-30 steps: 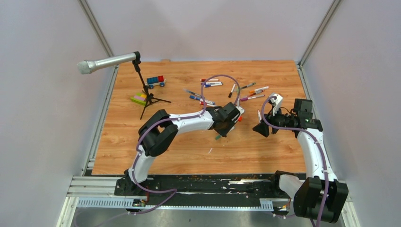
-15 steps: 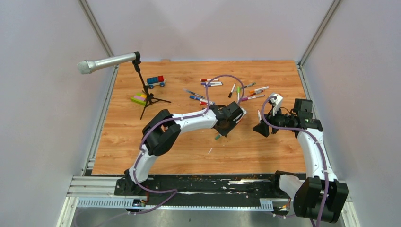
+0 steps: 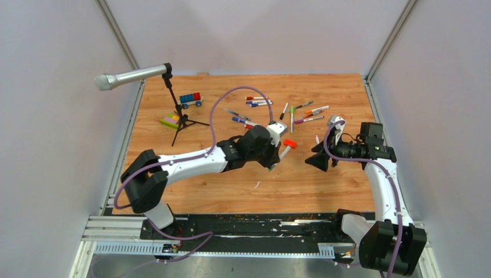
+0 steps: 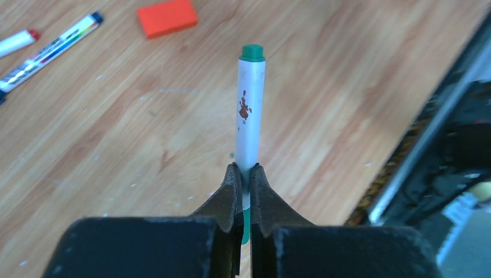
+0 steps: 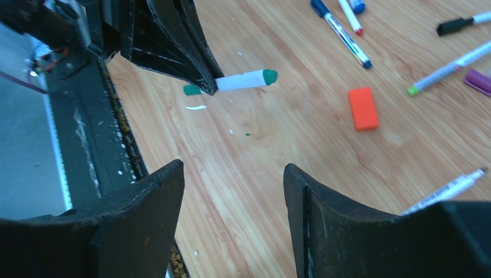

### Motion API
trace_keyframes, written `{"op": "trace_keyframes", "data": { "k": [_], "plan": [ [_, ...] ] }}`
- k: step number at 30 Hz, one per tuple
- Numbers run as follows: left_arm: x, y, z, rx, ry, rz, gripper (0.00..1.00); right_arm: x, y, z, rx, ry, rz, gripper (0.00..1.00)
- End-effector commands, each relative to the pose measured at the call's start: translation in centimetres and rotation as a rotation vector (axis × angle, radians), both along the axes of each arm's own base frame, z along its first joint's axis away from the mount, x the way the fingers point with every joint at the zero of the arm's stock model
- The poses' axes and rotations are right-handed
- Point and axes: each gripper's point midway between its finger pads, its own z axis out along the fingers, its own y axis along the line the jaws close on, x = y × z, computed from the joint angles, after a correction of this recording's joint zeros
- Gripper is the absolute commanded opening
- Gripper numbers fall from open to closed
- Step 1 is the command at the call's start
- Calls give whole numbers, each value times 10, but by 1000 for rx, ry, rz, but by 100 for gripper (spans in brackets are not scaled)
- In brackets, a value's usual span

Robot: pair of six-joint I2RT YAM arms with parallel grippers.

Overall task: Open the pen caps
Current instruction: Pick up the pen from the center of the board.

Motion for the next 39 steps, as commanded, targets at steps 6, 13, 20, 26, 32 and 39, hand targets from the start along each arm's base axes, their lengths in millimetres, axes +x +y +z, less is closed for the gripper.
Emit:
{"op": "trace_keyframes", "data": {
  "k": [6, 13, 20, 26, 32, 39],
  "plan": [
    [-28, -23, 103, -650, 21, 15, 0, -31, 33, 59, 338, -37, 196, 71],
    [-38, -24, 126, -813, 47, 17, 0, -28, 45, 57, 381, 135, 144, 67],
    [-44, -35, 130, -840, 56, 3, 0, -12, 49, 52, 396, 250, 20, 65],
    [-50, -43, 131, -847, 68, -14, 0, -10, 53, 52, 424, 311, 1, 62],
    [-54, -52, 128, -842, 81, -23, 0, -12, 56, 51, 426, 319, 19, 54],
    [-56, -56, 126, -835, 90, -31, 0, -15, 60, 51, 432, 325, 47, 22]
  ]
}}
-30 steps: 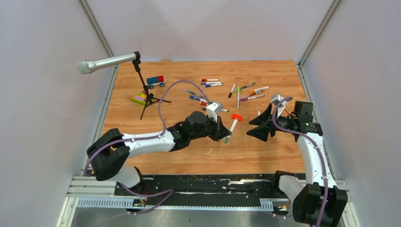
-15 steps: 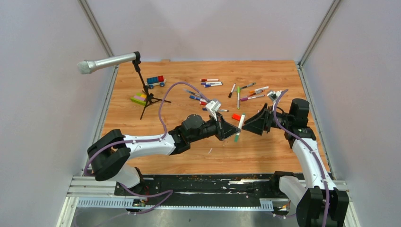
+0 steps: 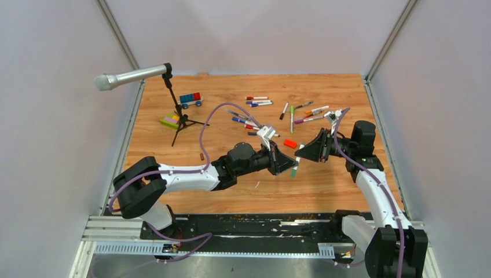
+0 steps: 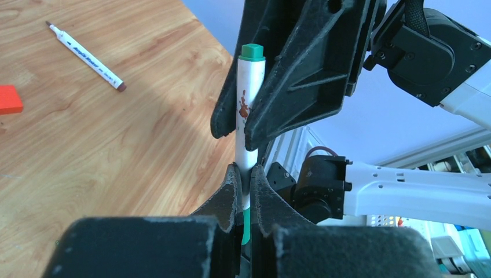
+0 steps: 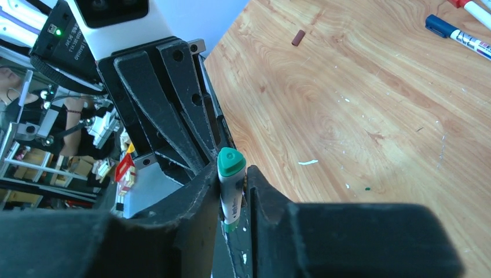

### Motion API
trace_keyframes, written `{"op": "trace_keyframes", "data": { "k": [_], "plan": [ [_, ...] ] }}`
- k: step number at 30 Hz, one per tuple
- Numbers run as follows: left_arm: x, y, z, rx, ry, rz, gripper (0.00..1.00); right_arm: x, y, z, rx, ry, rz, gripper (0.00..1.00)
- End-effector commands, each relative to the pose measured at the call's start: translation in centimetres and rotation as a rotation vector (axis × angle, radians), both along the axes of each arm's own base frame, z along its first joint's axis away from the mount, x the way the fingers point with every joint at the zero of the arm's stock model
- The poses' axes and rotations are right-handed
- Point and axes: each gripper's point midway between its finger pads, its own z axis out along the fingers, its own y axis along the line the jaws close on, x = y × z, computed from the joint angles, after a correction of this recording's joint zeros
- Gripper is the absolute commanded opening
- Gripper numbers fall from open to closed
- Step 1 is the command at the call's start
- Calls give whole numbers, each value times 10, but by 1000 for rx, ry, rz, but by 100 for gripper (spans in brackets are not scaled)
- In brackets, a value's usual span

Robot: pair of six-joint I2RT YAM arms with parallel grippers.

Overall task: Open the pen caps
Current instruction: Pick up the pen from the center of the board.

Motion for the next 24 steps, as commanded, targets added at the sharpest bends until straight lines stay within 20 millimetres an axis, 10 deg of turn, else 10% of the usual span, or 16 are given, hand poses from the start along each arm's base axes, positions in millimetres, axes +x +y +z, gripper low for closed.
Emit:
{"op": "trace_keyframes", "data": {
  "k": [1, 3, 11, 24],
  "plan": [
    [0, -9, 30, -71, -32, -7, 1, -2, 3, 8, 15, -41, 35, 13],
    [-1, -9, 30, -65, -34, -12, 7, -4, 4, 12, 20, -54, 54, 0],
    [-17, 8, 16, -38, -64, -64, 70, -7, 3, 21, 27, -88, 83, 0],
    [-32, 1, -5, -17, -19, -160, 62, -6, 3, 18, 27, -78, 83, 0]
  ]
}}
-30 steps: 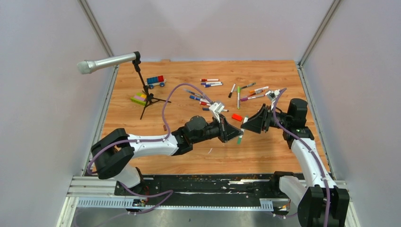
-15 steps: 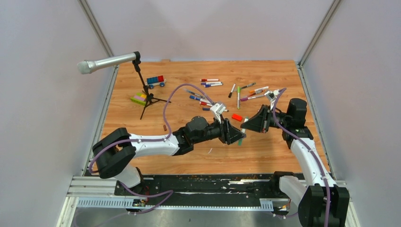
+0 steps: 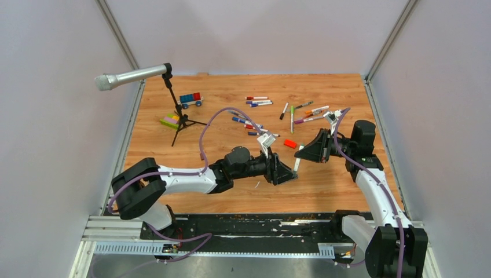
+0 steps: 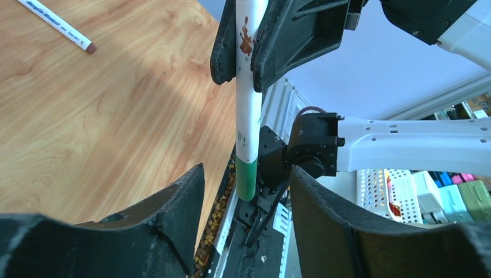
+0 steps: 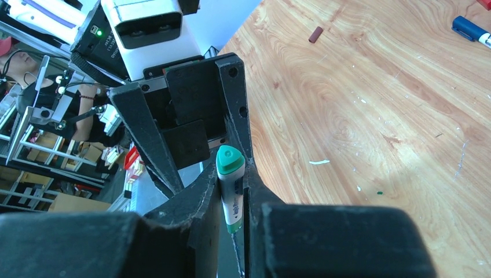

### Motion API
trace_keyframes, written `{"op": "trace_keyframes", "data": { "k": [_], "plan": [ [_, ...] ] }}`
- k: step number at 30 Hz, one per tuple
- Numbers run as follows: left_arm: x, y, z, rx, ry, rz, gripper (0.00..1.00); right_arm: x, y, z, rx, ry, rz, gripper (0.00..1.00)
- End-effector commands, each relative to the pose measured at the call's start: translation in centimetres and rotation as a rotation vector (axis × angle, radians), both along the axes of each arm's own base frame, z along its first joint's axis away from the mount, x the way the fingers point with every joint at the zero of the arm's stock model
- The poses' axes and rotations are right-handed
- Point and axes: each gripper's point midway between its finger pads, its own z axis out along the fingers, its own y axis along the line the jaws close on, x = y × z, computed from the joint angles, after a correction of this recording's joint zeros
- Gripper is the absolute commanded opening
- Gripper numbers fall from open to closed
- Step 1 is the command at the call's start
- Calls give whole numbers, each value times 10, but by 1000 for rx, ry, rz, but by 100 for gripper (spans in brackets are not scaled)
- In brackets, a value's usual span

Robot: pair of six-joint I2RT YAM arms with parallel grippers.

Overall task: Open the pen caps
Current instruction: Pick up the pen from the center of the board, then open the pen cap from the pen.

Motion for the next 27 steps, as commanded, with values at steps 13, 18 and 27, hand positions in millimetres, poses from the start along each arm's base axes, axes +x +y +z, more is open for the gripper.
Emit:
{"op": "trace_keyframes", "data": {
  "k": [13, 18, 27],
  "plan": [
    [-3, -18, 5, -29, 6, -51, 42, 4, 0, 10, 0, -63, 14, 0],
    [-4, -19, 9, -48, 7, -56, 41, 4, 0, 10, 0, -62, 13, 0],
    [-7, -20, -2, -13, 38, -73, 0, 6, -1, 12, -15, -113, 4, 0]
  ]
}}
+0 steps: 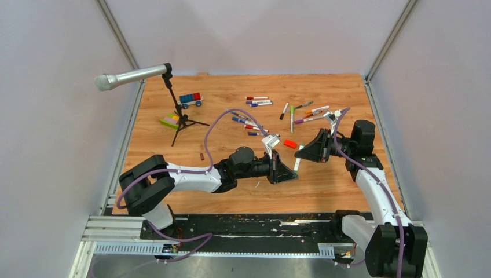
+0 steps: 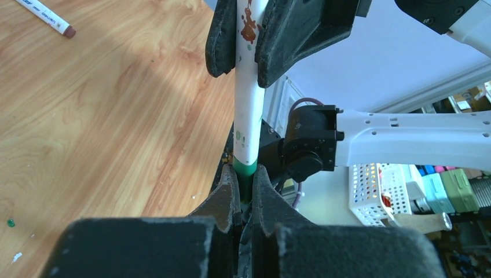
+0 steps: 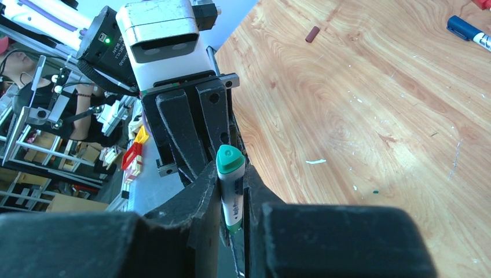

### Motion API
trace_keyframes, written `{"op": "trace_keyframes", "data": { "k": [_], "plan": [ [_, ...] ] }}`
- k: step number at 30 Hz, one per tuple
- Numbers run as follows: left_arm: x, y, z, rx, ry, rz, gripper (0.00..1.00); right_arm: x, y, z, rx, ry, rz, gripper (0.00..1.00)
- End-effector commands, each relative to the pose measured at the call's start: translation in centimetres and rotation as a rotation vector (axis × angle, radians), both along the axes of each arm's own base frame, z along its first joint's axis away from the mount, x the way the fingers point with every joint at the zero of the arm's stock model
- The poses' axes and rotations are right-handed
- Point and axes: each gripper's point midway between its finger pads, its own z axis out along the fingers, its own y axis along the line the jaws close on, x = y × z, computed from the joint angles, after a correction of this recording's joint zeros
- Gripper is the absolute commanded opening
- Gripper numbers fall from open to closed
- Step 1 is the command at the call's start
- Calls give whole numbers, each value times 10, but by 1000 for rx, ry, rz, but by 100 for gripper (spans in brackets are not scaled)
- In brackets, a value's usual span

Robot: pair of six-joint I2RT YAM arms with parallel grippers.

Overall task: Open the pen caps
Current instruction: Open the pen cap from the pen.

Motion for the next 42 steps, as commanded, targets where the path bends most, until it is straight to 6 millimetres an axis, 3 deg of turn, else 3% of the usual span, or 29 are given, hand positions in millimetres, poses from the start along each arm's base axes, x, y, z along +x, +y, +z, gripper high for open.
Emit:
{"op": "trace_keyframes", "data": {
  "k": [1, 4, 7, 11, 15, 28, 42],
  "plan": [
    [-2, -7, 5, 3, 8, -20, 0, 8, -1, 15, -28, -140, -13, 0],
    [-11, -2, -3, 23, 33, -50, 0, 23, -4, 30, -62, -186, -61, 0],
    [-20, 8, -13, 39, 46, -65, 0, 44, -7, 73, -73, -217, -93, 0],
    [-36, 14, -26, 57, 59, -95, 0, 70, -10, 111, -83, -242, -135, 0],
    [-51, 18, -36, 84, 62, -123, 0, 81, -10, 121, -68, -262, -165, 0],
    [-88, 25, -66, 257, 28, -244, 0, 83, -15, 134, -51, -318, -207, 0],
    [-109, 31, -85, 228, 138, -287, 0, 99, -18, 181, -60, -439, -233, 0]
  ]
}}
